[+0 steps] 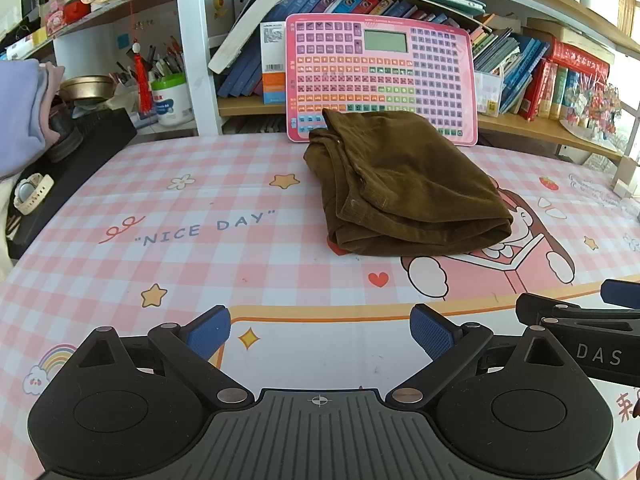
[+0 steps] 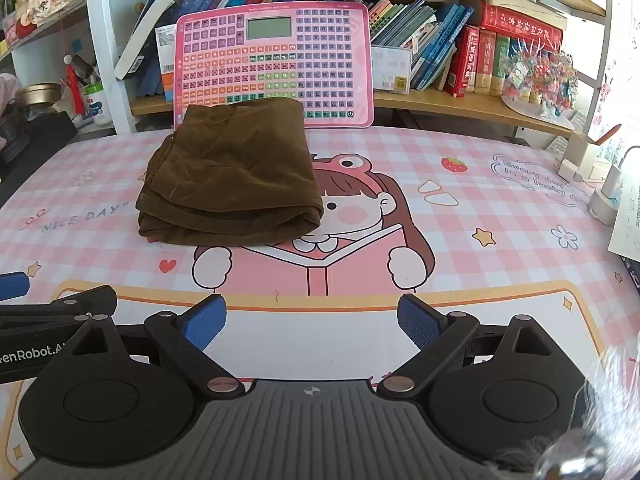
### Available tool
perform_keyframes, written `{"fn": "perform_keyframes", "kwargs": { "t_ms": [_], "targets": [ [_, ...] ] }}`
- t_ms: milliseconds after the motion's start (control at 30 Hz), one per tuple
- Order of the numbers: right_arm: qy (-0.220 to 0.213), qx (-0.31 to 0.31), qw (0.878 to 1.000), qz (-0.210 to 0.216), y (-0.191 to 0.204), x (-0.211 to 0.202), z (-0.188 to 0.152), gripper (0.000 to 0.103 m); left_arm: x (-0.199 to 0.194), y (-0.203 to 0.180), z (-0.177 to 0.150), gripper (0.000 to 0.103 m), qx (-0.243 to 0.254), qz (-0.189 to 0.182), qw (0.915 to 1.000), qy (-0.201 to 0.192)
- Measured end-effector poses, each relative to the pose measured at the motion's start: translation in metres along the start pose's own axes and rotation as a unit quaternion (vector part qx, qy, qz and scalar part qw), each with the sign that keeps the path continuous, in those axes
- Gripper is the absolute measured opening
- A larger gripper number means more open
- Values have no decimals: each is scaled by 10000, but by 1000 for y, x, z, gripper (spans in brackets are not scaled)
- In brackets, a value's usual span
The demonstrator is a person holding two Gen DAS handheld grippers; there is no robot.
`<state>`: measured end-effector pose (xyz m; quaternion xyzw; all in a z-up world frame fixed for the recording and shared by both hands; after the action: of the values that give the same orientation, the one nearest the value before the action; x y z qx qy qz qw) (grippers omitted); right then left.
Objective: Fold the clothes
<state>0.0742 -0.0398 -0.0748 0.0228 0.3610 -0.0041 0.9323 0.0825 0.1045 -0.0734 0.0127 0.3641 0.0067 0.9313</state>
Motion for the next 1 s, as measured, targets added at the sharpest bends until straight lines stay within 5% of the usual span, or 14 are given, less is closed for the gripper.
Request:
{"fn": "perform_keyframes", "kwargs": {
  "t_ms": [1000],
  "targets": [
    [42, -40, 10000, -78, 3, 5, 1, 93, 7, 3, 0, 98, 24, -21, 10000, 53]
  ]
}}
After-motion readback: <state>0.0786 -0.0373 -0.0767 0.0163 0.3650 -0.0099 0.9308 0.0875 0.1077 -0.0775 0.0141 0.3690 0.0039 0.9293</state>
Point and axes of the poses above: each gripper's, at about its wrist camera, not at the fingertips, and x roughly the way its jaws point, y to its left, z to its top, the point moved 8 cm from there along x, roughly the way its jaws point, and after that the axes turned 1 degree about x, right-handed, at the moved point
